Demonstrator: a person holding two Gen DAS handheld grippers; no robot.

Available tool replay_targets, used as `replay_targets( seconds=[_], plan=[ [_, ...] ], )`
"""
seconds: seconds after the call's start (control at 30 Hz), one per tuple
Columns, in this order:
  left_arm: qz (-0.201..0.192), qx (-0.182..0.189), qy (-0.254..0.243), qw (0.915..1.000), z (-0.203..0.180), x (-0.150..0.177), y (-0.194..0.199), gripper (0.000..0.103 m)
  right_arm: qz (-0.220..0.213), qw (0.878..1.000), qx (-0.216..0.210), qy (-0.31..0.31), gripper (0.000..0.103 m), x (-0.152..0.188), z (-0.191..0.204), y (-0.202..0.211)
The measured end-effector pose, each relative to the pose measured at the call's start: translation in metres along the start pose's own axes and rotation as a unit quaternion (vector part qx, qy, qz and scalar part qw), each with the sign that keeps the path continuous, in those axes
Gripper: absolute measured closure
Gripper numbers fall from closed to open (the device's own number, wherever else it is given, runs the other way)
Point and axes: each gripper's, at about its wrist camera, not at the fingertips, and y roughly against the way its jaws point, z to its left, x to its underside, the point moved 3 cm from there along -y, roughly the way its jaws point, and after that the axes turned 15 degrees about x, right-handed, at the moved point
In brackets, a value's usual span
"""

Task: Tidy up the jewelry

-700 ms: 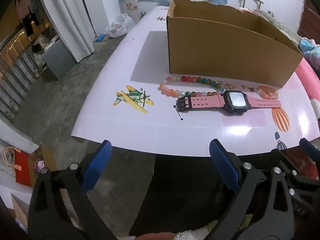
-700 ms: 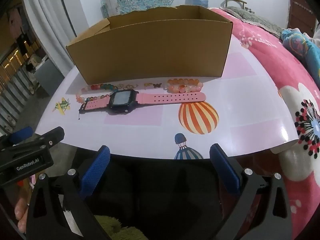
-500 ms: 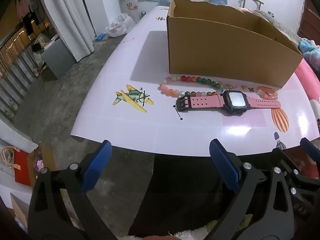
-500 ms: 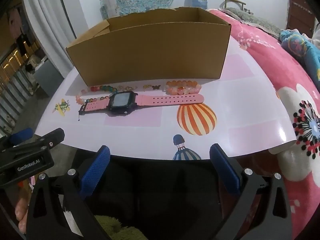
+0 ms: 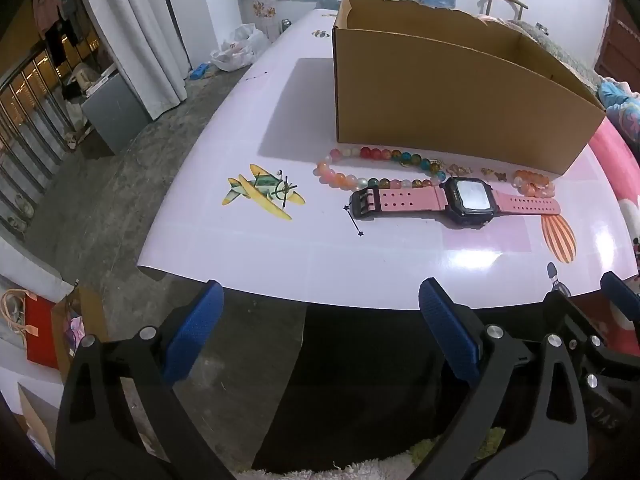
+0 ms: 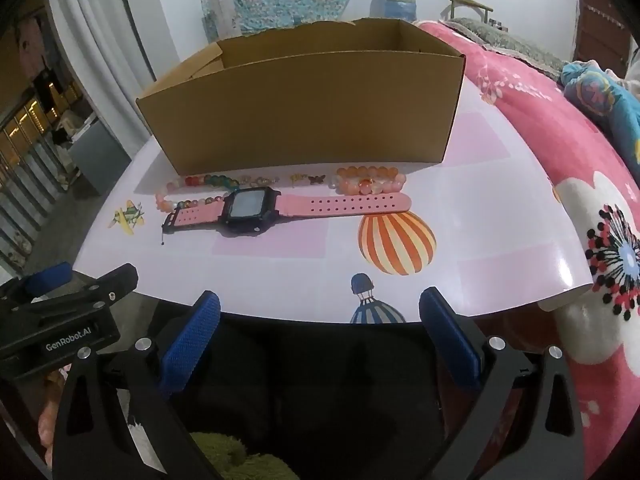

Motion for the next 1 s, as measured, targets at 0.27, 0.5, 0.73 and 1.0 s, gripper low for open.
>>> replay_targets(
  seconds=[0.27,0.5,0.73,1.0],
  plan=[
    [0.001,-0.001,0.000,1.0000,-0.0002,0.0010,0.0005,0.008,0.002,1.000,-0.001,0.000,0.006,-0.0001,0.0006,-0.0015],
    [0.001,-0.002,0.000,1.0000,0.0001,0.0014,0.0003,0.008,0.001,1.000,-0.001,0.001,0.006,-0.0005,0.0013,-0.0011],
    [0.001,-0.003,0.002,1.0000,0.0017,0.0007,0.0005,0.008,0.000,1.000,-0.001,0.002,0.006,-0.0015,0.0020,0.0003],
    [0.002,-0.003,0.003,1.0000,0.0034,-0.0002,0.0001,0.008,0.000,1.000,-0.001,0.002,0.006,-0.0018,0.0024,0.0008]
  ],
)
